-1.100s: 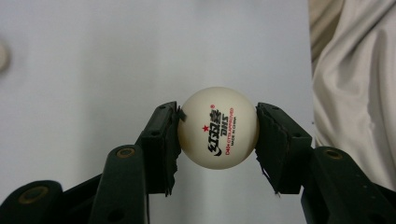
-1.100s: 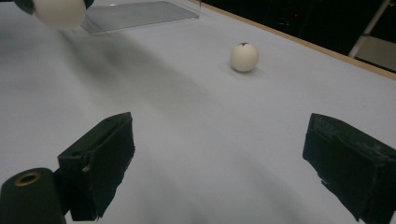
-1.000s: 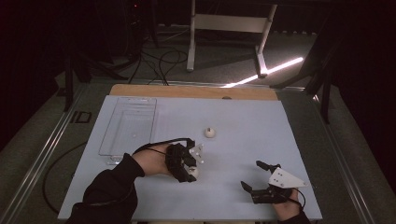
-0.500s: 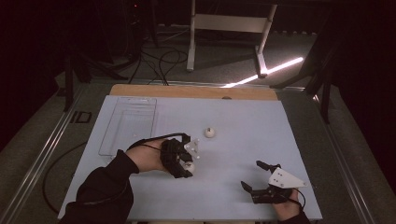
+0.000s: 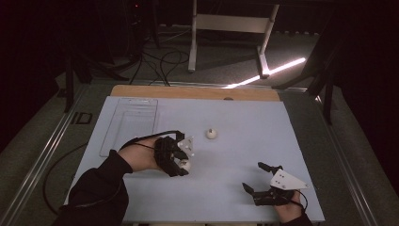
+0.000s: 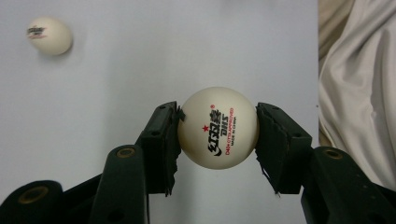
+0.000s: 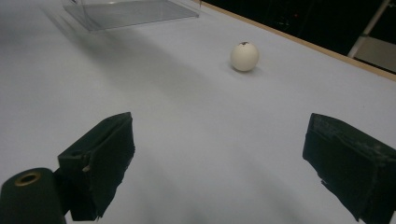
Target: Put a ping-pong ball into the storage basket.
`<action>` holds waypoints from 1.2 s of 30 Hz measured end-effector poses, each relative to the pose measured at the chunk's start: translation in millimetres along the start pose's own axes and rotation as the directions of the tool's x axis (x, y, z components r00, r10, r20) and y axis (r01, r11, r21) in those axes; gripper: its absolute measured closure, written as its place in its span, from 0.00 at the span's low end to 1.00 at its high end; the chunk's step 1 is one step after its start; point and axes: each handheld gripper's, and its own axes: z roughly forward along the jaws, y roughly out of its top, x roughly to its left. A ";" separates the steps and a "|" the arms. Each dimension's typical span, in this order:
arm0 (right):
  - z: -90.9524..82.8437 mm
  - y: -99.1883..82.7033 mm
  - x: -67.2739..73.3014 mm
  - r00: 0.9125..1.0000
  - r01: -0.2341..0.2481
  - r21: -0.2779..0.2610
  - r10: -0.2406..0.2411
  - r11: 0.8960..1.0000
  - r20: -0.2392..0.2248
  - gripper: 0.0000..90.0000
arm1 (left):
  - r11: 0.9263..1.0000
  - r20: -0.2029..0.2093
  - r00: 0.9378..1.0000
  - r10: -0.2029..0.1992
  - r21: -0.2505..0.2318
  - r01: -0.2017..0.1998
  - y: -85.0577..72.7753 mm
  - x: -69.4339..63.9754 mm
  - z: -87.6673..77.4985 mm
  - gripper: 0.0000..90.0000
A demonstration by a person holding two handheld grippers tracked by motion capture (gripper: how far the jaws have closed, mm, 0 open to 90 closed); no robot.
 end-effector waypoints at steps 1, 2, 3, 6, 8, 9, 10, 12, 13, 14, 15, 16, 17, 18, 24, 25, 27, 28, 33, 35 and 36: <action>0.0 0.1 -0.1 1.000 0.003 -0.001 -0.003 1.000 0.002 0.10 | 1.000 -0.002 1.000 0.002 0.001 -0.002 -1.0 -0.1 -0.9 0.58; -0.1 0.1 -0.1 1.000 0.003 -0.002 -0.003 1.000 0.002 0.10 | 1.000 -0.006 1.000 -0.005 -0.002 0.005 -2.1 0.3 -2.2 0.58; -0.1 0.1 -0.3 1.000 0.002 -0.002 -0.002 1.000 0.001 0.10 | 1.000 -0.009 1.000 -0.007 0.000 0.007 -3.5 0.4 -3.9 0.58; 0.1 -0.2 -0.2 1.000 -0.002 0.000 0.002 1.000 -0.002 0.10 | 1.000 -0.013 1.000 -0.011 -0.006 0.011 -6.2 0.2 -8.8 0.58; 0.4 -0.3 0.2 1.000 -0.001 0.002 0.001 1.000 -0.002 0.10 | 1.000 -0.018 1.000 -0.017 -0.010 0.017 -8.5 0.5 -13.3 0.58; 0.7 -0.4 0.7 1.000 -0.005 0.003 0.005 1.000 -0.001 0.10 | 1.000 -0.022 1.000 -0.017 -0.006 0.017 -9.4 0.4 -14.7 0.58; 0.8 -0.5 0.8 1.000 -0.006 0.004 0.006 1.000 -0.001 0.10 | 1.000 -0.030 0.999 -0.023 -0.008 0.022 -10.6 0.5 -16.1 0.58; 0.9 -0.6 0.7 1.000 -0.009 0.004 0.009 1.000 -0.004 0.10 | 1.000 -0.037 0.999 -0.030 -0.005 0.030 -13.2 1.2 -19.3 0.58; 0.9 -0.6 0.7 1.000 -0.007 0.004 0.007 1.000 -0.002 0.10 | 0.999 -0.039 0.999 -0.035 -0.003 0.035 -13.9 2.0 -20.2 0.58; 0.9 -0.6 0.7 1.000 -0.007 0.004 0.007 1.000 -0.002 0.10 | 0.999 -0.039 0.999 -0.038 -0.001 0.038 -15.3 2.2 -21.2 0.58; 0.9 -0.7 0.7 1.000 -0.010 0.004 0.010 1.000 -0.004 0.10 | 0.999 -0.047 0.998 -0.039 0.002 0.039 -16.4 2.3 -22.3 0.58; 1.1 -0.8 0.6 1.000 -0.011 0.002 0.011 1.000 -0.004 0.10 | 0.999 -0.045 0.998 -0.044 -0.002 0.044 -17.6 2.8 -23.3 0.58; 1.1 -0.9 0.6 1.000 -0.012 0.004 0.012 1.000 -0.005 0.10 | 0.999 -0.045 0.998 -0.042 0.000 0.042 -18.8 3.0 -24.2 0.58; 1.2 -1.0 0.4 1.000 -0.012 0.003 0.012 1.000 -0.006 0.10 | 0.999 -0.055 0.998 -0.043 0.000 0.043 -20.1 3.3 -25.3 0.58; 1.6 -1.4 0.1 1.000 -0.008 0.004 0.008 1.000 -0.006 0.10 | 0.998 -0.075 0.995 -0.064 -0.001 0.064 -25.1 6.0 -32.1 0.58; 1.5 -1.3 0.2 1.000 -0.009 0.004 0.009 1.000 -0.005 0.10 | 0.998 -0.074 0.995 -0.065 0.001 0.065 -26.2 6.6 -33.6 0.58; 1.2 -1.0 0.5 1.000 -0.013 0.005 0.013 1.000 -0.007 0.10 | 0.997 -0.084 0.994 -0.071 0.000 0.071 -28.1 7.6 -35.8 0.58; 1.2 -0.9 0.9 1.000 -0.012 0.005 0.012 1.000 -0.005 0.10 | 0.997 -0.082 0.994 -0.076 -0.002 0.076 -29.6 8.2 -37.2 0.58; 0.9 -0.6 0.8 1.000 -0.003 0.001 0.003 1.000 -0.003 0.10 | 0.995 -0.097 0.991 -0.096 -0.018 0.095 -39.7 12.3 -45.3 0.58; 0.8 -0.4 0.9 1.000 -0.001 0.000 0.001 1.000 -0.004 0.10 | 0.994 -0.108 0.988 -0.108 -0.025 0.106 -42.7 14.2 -48.0 0.58; 0.9 -0.4 0.9 1.000 0.001 -0.001 -0.001 1.000 -0.003 0.10 | 0.994 -0.107 0.988 -0.109 -0.024 0.107 -44.3 15.1 -49.1 0.58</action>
